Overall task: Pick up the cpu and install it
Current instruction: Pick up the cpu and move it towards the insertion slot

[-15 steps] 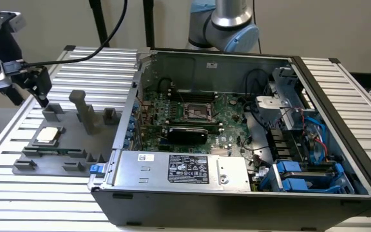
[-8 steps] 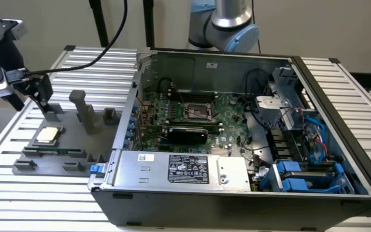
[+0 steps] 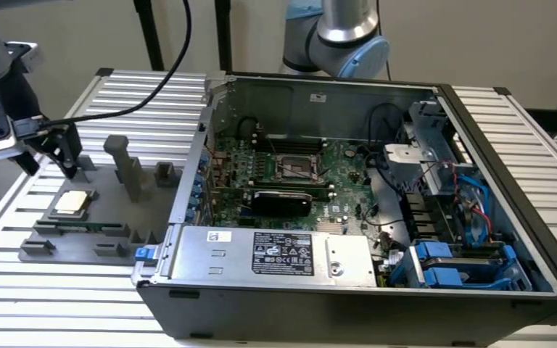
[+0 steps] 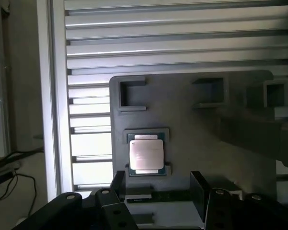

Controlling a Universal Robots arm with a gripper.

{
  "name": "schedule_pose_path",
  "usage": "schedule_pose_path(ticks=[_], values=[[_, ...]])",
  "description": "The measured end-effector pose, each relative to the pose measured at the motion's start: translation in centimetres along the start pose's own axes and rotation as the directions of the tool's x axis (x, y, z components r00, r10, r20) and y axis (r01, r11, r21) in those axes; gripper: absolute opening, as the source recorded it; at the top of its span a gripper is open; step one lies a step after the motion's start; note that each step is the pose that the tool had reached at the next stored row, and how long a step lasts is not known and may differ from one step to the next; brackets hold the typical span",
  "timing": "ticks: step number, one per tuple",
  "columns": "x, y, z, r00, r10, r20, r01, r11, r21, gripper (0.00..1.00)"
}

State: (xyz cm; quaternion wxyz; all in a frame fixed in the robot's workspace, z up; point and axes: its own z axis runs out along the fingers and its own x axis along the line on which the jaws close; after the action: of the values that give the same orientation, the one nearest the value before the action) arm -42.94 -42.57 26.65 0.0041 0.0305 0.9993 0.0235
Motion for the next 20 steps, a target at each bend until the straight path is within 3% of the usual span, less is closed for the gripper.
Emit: schedule_pose_path(ticks=[20], values=[[0.0, -0.22, 3.63, 1.0, 0.0, 0.0, 0.0, 1.0, 0.0, 0.65]])
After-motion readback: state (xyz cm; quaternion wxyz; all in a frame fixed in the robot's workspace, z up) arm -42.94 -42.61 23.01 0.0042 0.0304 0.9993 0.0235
